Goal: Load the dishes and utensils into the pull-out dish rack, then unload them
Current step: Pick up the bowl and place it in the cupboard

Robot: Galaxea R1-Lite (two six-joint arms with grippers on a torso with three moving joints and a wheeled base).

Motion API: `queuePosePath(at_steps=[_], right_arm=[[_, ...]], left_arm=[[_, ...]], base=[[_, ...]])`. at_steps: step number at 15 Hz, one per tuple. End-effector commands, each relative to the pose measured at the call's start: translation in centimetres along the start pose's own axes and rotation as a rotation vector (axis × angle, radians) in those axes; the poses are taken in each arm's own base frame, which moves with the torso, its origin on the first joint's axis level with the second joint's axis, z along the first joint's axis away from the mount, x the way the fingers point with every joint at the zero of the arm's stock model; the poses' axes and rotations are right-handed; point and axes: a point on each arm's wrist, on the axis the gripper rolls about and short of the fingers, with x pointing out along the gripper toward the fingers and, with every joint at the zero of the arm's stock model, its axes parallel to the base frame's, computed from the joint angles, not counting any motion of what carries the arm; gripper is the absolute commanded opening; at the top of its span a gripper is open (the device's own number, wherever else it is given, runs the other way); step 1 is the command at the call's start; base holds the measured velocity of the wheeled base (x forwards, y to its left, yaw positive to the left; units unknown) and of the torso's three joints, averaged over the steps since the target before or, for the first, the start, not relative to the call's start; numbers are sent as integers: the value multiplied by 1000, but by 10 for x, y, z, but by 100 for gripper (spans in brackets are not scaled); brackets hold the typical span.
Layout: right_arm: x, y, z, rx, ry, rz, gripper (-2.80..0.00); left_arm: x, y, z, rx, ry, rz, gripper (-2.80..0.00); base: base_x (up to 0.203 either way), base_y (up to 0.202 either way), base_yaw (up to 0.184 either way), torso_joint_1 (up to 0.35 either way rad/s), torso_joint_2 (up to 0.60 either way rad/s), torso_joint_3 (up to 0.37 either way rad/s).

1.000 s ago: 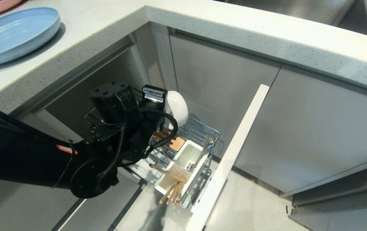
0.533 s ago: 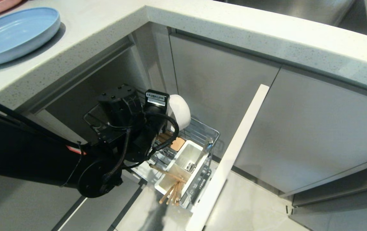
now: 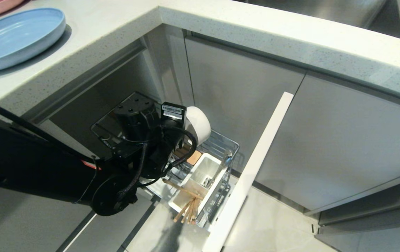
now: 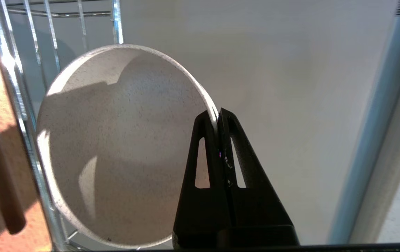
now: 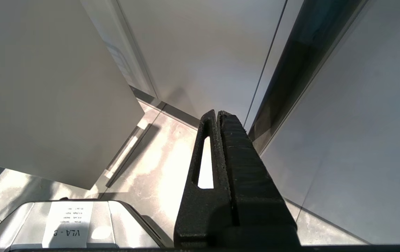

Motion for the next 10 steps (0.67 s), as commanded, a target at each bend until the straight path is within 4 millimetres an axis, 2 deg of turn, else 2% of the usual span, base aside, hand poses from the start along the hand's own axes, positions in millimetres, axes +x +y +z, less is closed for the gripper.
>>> queuePosePath(at_steps=[1,10], right_arm=[[0,0,-1,1,-3,0,-280],[0,0,0,1,-3,0,-280]], left_arm=[[1,3,-1,-6,-2,5,-280],[5,11,-6,-19,6,27,-280]], base=[[0,0,0,0,0,0],[0,0,0,0,0,0]])
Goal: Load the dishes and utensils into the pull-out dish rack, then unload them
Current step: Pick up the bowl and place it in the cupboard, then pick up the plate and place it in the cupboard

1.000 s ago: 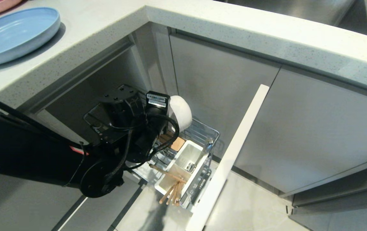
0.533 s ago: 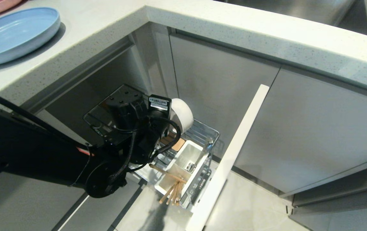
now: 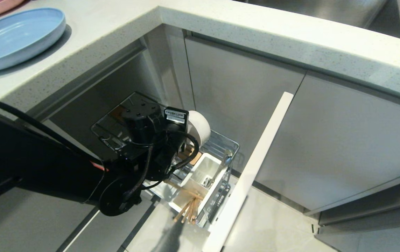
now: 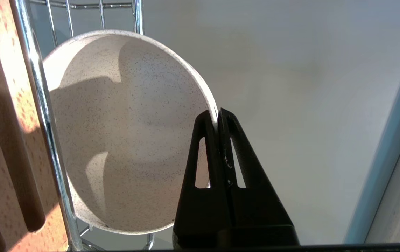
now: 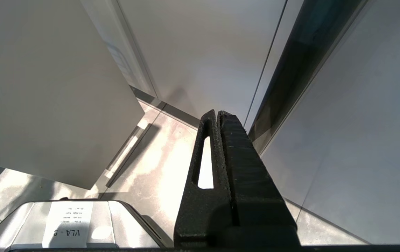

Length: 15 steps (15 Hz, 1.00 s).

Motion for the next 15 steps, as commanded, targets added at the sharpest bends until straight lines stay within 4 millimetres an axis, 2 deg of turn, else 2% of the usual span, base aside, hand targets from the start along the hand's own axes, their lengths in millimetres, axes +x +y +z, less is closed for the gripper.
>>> queuePosePath(at_steps=[1,4,5,11,15], right_arm=[[0,0,0,0,-3,0,-280],[0,0,-1,0,-3,0,-280],[0,0,0,0,-3,0,-280],[0,0,0,0,-4,0,-280],[0,0,-1,0,-3,0,-280]], left_arm=[[1,1,-1,-9,-3,1,-280],[0,0,-1,-10,26,-9,-280],[1,0,0,-8,24,-8,0],[0,-3,2,-4,20,-14,0],[-13,-19,9,42,47,39,0]], base=[[0,0,0,0,0,0],[0,0,0,0,0,0],[0,0,0,0,0,0],[0,0,0,0,0,0],[0,0,0,0,0,0]])
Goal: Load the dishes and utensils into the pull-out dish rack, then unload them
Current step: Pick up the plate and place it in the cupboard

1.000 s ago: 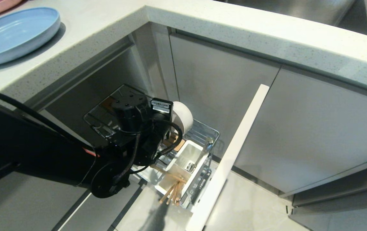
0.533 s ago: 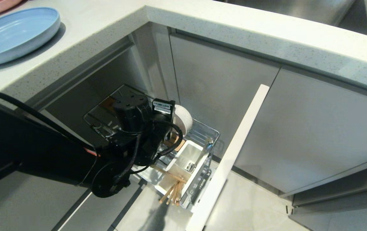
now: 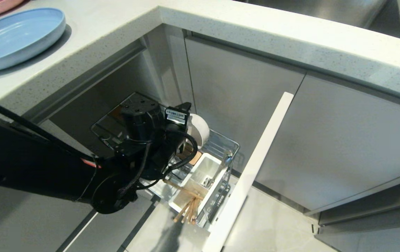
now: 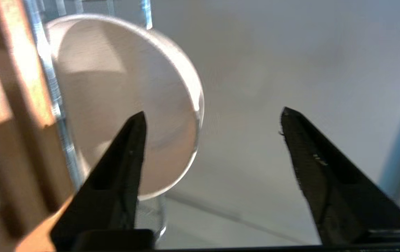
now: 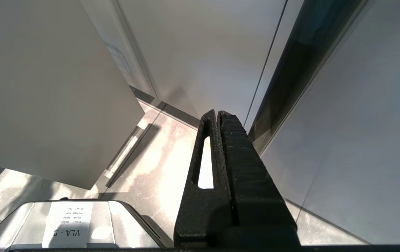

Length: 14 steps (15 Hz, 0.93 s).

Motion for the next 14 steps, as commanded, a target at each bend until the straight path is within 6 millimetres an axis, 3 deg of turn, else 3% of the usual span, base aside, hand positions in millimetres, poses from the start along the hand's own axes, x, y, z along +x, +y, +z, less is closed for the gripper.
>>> queuePosePath(at_steps=[1,10,11,14], right_arm=[[0,0,-1,0,-3,0,-280],[0,0,-1,0,-3,1,-280],[0,0,0,0,-3,-1,-280],[0,0,0,0,-3,0,-280]], left_arm=[[-13,-18,8,0,11,3,0],[-47,-50,24,213,108,127,0],[-52,-56,26,215,111,112,-280],[-62,-64,21,268,138,78,-280]], base=[[0,0,0,0,0,0],[0,0,0,0,0,0],[0,0,0,0,0,0],[0,0,0,0,0,0]])
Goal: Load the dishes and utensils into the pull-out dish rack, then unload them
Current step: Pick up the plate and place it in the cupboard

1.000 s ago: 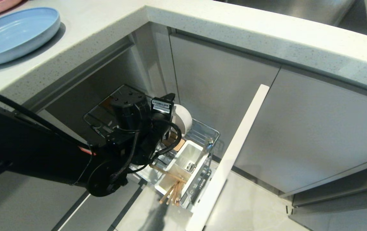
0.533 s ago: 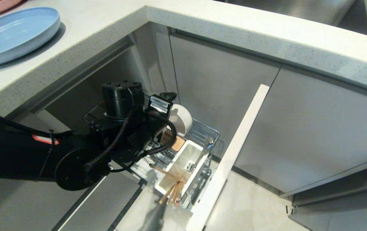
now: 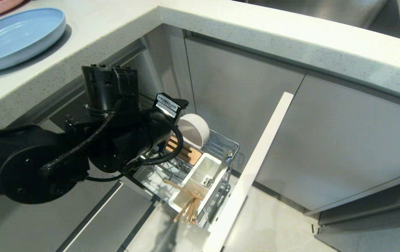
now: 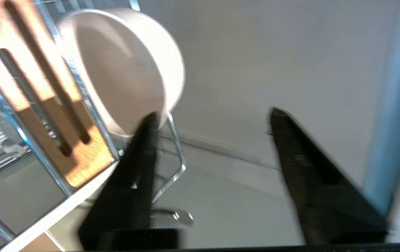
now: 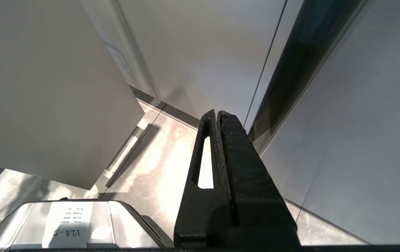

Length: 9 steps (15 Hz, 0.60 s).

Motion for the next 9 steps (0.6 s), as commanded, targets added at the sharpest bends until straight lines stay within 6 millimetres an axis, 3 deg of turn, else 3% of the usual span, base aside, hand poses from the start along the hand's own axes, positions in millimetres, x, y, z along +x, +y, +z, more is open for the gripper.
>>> queuePosePath(at_steps=[1,5,9], right_arm=[[0,0,-1,0,-3,1,-280],[0,0,-1,0,-3,0,-280],[0,0,0,0,-4,-1,-280]], left_arm=[[-16,-12,1,43,5,-55,-280],[-37,-26,5,184,-6,-124,-280],[-71,-40,27,314,-66,-216,-280]], base=[[0,0,0,0,0,0],[0,0,0,0,0,0],[0,0,0,0,0,0]])
